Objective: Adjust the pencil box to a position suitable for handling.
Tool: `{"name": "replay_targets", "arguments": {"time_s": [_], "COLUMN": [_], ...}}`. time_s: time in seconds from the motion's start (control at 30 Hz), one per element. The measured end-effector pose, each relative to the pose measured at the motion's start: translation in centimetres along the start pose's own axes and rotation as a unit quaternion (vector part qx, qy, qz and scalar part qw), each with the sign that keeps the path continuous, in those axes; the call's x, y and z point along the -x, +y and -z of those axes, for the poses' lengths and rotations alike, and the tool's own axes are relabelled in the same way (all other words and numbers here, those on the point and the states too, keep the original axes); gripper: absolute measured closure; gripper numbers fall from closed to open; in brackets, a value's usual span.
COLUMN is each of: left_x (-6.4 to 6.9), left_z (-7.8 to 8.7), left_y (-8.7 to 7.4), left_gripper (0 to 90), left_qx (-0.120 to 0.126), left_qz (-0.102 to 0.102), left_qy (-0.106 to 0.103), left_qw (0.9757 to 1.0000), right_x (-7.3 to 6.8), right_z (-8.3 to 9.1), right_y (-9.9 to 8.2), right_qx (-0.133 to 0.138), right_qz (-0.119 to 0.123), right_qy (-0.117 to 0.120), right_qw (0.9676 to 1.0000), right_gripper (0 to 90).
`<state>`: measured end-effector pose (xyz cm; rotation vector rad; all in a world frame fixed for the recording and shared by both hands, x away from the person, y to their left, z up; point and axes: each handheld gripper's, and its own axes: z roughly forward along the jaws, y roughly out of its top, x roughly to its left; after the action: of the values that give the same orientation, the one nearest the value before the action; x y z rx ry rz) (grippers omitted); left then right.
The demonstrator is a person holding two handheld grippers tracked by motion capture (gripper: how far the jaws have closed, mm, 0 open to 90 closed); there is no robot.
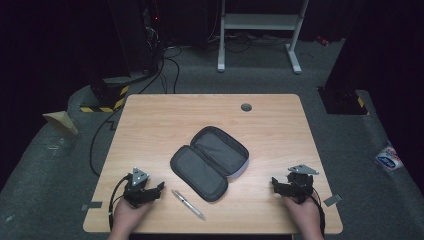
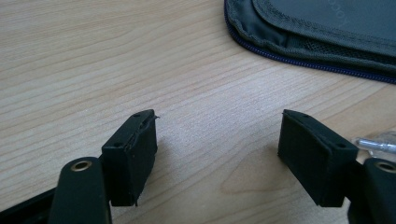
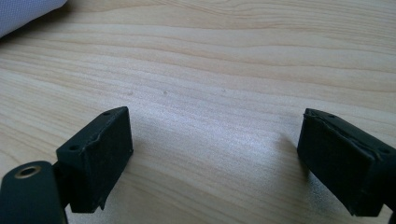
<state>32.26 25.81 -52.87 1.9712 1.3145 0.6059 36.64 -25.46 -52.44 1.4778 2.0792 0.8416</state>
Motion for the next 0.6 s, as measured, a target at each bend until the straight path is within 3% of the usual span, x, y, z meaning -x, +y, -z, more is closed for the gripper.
{"name": "replay_targets", "arguments": {"time_s": [0.47, 0.6], "left_x": [-0.02, -0.04], "left_z": [-0.01, -0.03], "left_y": [0.01, 0.04], "left_gripper": [28.2, 28.2], "left_qx": [0.000, -0.001], "left_qz": [0.000, 0.000], "left_qy": [0.000, -0.002], "left_qw": [1.0000, 1.0000], "right_x": [-0.07, -0.29], "right_z": [0.28, 0.65], "right_y": [-0.23, -0.54], "right_qx": [0.002, 0.010], "right_qz": [0.004, 0.013], "right_qy": [0.004, 0.011], "right_qw": [1.0000, 0.9998], "right_gripper": [13.2, 22.2]}}
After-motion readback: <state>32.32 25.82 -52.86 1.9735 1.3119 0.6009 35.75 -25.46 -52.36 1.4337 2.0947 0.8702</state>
